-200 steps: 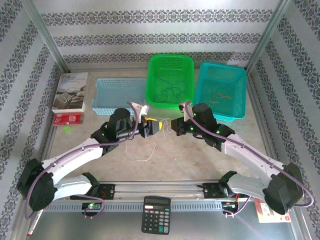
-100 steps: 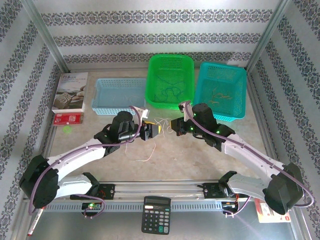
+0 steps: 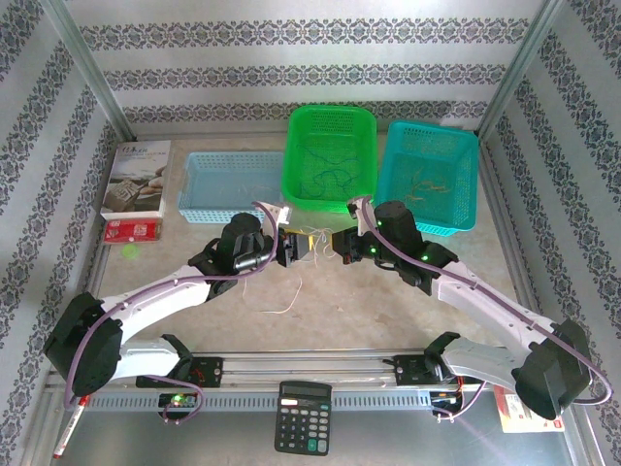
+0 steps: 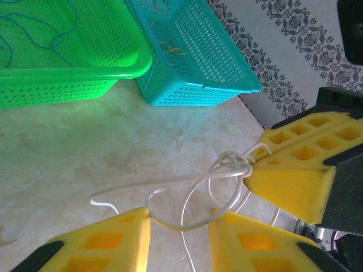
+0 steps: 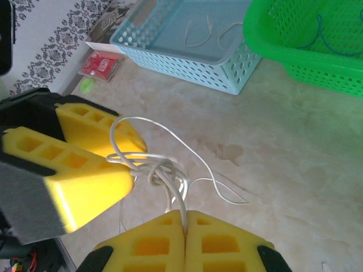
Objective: Untangle the cables
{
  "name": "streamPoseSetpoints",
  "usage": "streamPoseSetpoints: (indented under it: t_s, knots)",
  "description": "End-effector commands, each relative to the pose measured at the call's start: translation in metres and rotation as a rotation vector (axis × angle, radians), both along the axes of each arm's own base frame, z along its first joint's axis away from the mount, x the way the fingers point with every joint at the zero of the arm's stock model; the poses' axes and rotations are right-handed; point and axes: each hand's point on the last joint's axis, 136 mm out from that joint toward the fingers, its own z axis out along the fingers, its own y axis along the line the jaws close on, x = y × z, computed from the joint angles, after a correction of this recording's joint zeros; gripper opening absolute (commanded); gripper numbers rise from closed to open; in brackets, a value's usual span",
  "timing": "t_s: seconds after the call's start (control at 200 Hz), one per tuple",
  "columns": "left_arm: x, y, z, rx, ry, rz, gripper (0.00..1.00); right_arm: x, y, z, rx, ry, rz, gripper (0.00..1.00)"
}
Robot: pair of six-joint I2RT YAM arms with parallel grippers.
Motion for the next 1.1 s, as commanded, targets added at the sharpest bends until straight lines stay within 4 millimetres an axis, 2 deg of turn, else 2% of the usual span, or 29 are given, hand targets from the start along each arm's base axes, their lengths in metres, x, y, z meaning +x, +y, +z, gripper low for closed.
streamPoseSetpoints:
  t_s: [0.0,0.04,0.14,0.325,0.54,0.65,0.764,0.824,0.914,0.989,1.094]
  knots:
    - [0.003,-0.003,0.026,-0.046,-0.084,0.007,0.45,-0.001,0.002,0.008,0.024,-0.014,0.006,0.0]
    - [0.001,-0.001,0.025,-0.042,-0.086,0.011,0.49,0.0,0.002,0.009,0.025,-0.015,0.005,0.0]
    - [-0.002,0.003,0.023,-0.024,-0.09,0.01,0.52,0.001,0.001,0.01,0.028,-0.015,0.005,0.0]
    - [-0.006,-0.002,0.021,-0.017,-0.096,-0.038,0.44,0.002,0.004,0.013,0.039,-0.01,0.016,0.0]
    - [-0.01,-0.015,0.02,-0.042,-0.081,-0.104,0.43,0.002,0.007,0.015,0.046,-0.006,0.022,0.0]
    - [-0.008,-0.015,0.019,-0.04,-0.08,-0.1,0.31,0.003,0.007,0.015,0.046,-0.006,0.022,0.0]
    - [-0.008,-0.015,0.019,-0.034,-0.076,-0.1,0.0,0.004,0.006,0.011,0.039,0.0,0.017,0.0]
    - [-0.008,-0.013,0.021,-0.034,-0.078,-0.09,0.0,0.009,0.0,0.006,0.037,0.009,-0.007,0.0]
    - [-0.007,-0.003,0.025,-0.027,-0.083,-0.053,0.0,0.023,-0.02,-0.007,0.057,0.047,-0.08,0.0]
    - [-0.007,0.009,0.032,-0.05,-0.092,-0.024,0.0,0.032,-0.039,-0.019,0.079,0.084,-0.144,0.0]
    - [-0.002,0.03,0.044,-0.112,-0.096,0.03,0.0,0.036,-0.054,-0.029,0.088,0.111,-0.183,0.0]
